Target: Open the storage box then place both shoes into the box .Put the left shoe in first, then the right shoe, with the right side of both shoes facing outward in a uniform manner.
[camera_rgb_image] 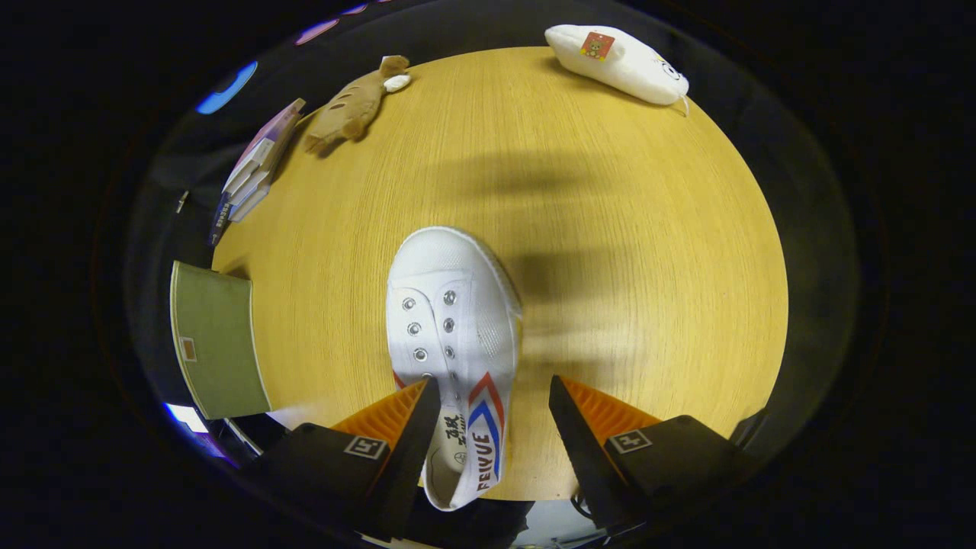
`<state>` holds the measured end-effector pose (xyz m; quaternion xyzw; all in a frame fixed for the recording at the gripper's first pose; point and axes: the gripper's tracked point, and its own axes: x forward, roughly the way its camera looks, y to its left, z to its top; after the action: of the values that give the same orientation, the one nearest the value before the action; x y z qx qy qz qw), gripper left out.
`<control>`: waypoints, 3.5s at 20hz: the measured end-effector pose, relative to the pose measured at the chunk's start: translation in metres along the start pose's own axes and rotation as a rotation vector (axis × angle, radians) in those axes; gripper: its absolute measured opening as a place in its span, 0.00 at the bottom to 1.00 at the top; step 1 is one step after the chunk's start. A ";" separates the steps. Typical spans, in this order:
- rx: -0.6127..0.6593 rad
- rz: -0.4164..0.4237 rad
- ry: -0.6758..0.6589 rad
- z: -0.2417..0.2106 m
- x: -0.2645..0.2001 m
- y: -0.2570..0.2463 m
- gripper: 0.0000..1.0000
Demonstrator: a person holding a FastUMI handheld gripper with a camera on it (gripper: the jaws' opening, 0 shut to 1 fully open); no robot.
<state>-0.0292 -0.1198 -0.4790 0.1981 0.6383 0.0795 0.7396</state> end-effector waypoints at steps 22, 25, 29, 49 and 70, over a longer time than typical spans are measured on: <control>0.159 0.259 -0.173 0.025 -0.115 0.091 0.08; 0.111 0.318 -0.216 0.037 -0.136 0.151 0.08; 0.060 0.426 -0.253 0.045 -0.173 0.241 0.08; -0.060 0.305 -0.023 -0.002 -0.094 0.489 0.08; -0.066 0.241 0.079 -0.024 -0.074 0.470 0.21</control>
<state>-0.0015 0.2842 -0.2284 0.2456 0.6358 0.1965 0.7049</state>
